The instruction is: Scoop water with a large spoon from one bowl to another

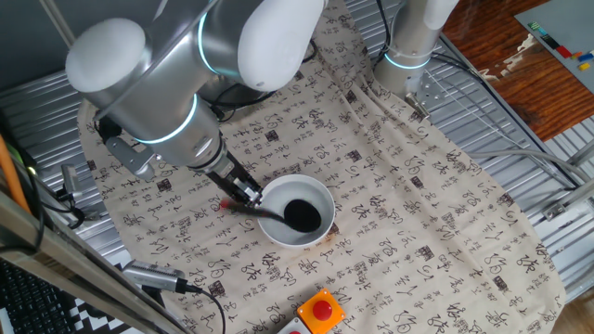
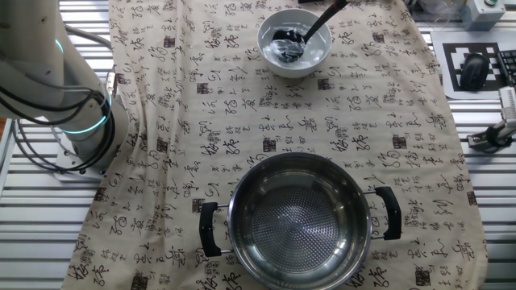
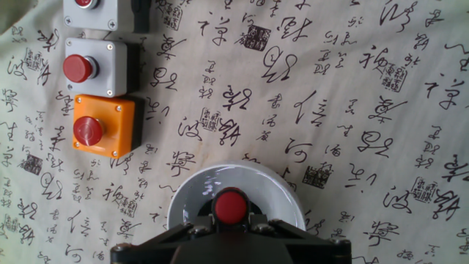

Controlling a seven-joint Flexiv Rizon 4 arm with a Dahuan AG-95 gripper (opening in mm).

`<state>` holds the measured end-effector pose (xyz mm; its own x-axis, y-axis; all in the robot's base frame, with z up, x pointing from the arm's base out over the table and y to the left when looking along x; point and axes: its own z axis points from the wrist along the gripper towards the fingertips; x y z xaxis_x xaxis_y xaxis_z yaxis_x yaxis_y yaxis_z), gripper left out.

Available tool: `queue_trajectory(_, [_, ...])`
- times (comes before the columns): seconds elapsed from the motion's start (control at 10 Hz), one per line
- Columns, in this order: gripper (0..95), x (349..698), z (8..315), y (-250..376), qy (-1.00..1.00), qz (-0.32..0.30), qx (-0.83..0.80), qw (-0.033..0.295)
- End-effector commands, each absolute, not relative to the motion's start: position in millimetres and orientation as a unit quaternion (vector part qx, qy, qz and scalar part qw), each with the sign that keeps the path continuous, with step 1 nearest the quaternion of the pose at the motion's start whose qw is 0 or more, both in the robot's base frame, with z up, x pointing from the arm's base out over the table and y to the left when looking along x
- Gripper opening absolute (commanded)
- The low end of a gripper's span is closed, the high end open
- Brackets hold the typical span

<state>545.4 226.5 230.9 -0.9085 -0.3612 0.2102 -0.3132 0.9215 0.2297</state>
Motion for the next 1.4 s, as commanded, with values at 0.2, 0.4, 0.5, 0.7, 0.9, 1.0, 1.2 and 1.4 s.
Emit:
queue_trajectory(0.2, [0.0, 546.2, 230.9, 226.8, -0.972, -0.095, 0.174, 0.126])
queue_trajectory(0.4, [0.0, 546.2, 230.9, 226.8, -0.972, -0.095, 0.176, 0.122])
queue_trajectory(0.5, [0.0, 546.2, 230.9, 226.8, -0.972, -0.095, 0.177, 0.119])
queue_trajectory(0.7, [0.0, 546.2, 230.9, 226.8, -0.975, -0.090, 0.177, 0.101])
queue_trajectory(0.9, [0.0, 546.2, 230.9, 226.8, -0.976, -0.089, 0.173, 0.097])
queue_trajectory(1.0, [0.0, 546.2, 230.9, 226.8, -0.977, -0.088, 0.170, 0.094])
queue_trajectory(1.2, [38.0, 546.2, 230.9, 226.8, -0.981, -0.084, 0.157, 0.079])
queue_trajectory(1.4, [38.0, 546.2, 230.9, 226.8, -0.983, -0.084, 0.152, 0.063])
